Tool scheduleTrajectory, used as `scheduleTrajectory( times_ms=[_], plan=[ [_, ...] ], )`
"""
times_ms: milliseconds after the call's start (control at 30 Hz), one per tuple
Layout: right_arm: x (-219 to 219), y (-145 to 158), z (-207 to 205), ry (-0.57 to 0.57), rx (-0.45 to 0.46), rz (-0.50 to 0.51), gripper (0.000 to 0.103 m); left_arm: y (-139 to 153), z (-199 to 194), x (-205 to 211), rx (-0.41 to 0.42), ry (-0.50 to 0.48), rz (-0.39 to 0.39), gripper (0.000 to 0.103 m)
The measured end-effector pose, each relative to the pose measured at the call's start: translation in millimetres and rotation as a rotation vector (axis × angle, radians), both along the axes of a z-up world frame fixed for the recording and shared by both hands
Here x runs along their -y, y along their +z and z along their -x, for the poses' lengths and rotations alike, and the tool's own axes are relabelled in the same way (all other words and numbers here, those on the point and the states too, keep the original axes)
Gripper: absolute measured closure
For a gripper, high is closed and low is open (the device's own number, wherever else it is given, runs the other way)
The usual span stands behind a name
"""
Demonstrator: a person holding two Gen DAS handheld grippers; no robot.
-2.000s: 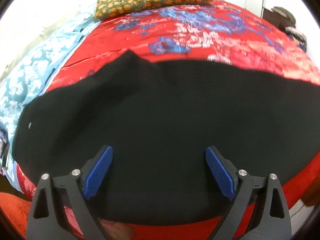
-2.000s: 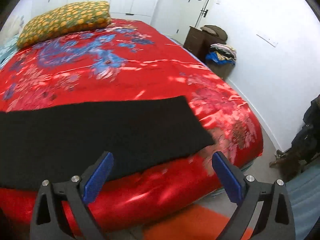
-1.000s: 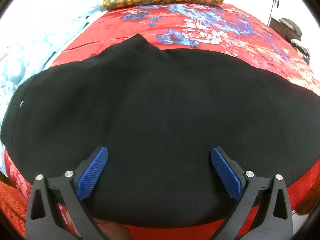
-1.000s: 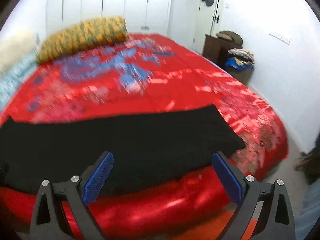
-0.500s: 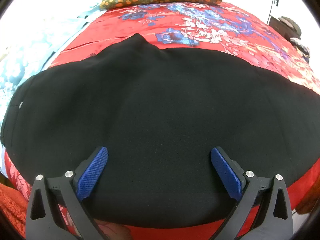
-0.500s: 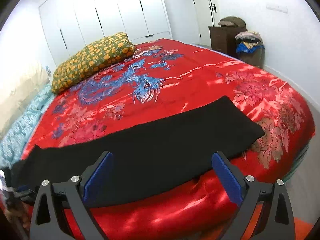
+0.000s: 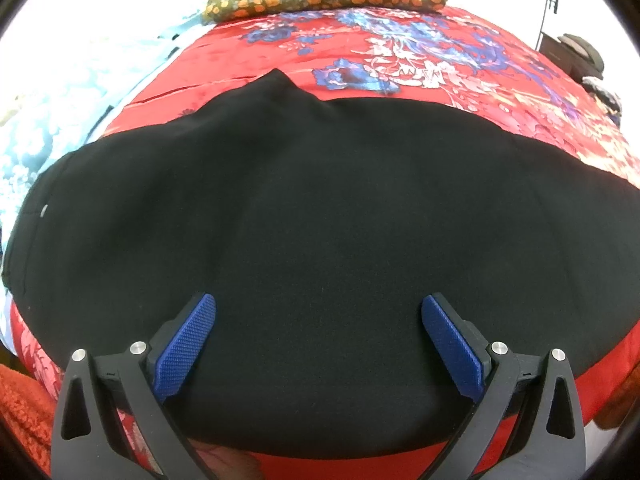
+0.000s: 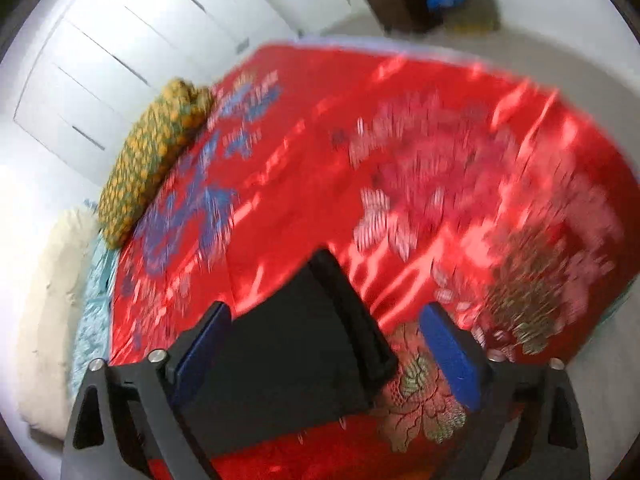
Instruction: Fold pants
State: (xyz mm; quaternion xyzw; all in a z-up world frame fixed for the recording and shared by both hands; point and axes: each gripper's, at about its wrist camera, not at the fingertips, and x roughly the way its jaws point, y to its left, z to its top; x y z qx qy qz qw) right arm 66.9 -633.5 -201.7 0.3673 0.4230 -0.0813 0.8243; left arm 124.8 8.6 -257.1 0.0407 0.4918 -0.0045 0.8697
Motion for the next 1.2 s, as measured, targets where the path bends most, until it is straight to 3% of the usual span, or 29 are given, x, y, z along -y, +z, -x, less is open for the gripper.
scheduleTrajectory(
  times_ms=[67,233,300,333,367,400,433,500,633,733,867,1000,1200],
  plan=[
    [-5,-11,-9,0.044,-0.024,0.004,0.028,0,0,0,0.004,-0.001,0.000,0.000],
    [-17,-36,-36,0.134,-0.120,0.101,0.030,0,1,-1,0.010,-0.002,0.000,0.000],
    [-25,-52,-45,0.218,-0.136,0.027,0.030,0,1,-1,0.010,-0.002,0.000,0.000],
    [-29,-53,-44,0.249,-0.147,0.051,0.034,0,0,-1,0.011,0.000,0.000,0.000],
    [-36,-52,-47,0.292,-0.158,0.103,0.041,0,0,-2,0.012,0.001,0.000,0.000],
    [-39,-53,-49,0.314,-0.181,0.132,0.066,0,0,-1,0.013,0.002,0.000,0.000],
    [-38,-53,-48,0.306,-0.186,0.123,0.080,0,0,-1,0.015,0.003,0.000,0.000],
    [-39,-45,-46,0.301,-0.149,0.074,0.087,-1,-1,-1,0.015,0.004,0.000,0.000],
    [-50,-23,-39,0.300,-0.068,0.016,0.090,3,-6,-4,-0.034,0.005,0.016,0.000],
    [-66,5,-27,0.284,0.092,-0.122,0.090,15,-13,-11,-0.087,0.032,0.056,0.002],
    [-127,35,-22,0.332,0.268,-0.317,0.090,56,-12,-42,0.032,0.105,0.149,0.002],
    [-214,41,-37,0.403,0.341,-0.473,0.090,84,-10,-83,0.122,0.199,0.145,0.002],
    [-354,13,-80,0.494,0.299,-0.565,0.090,77,-3,-125,0.089,0.292,0.223,0.002]
  ],
)
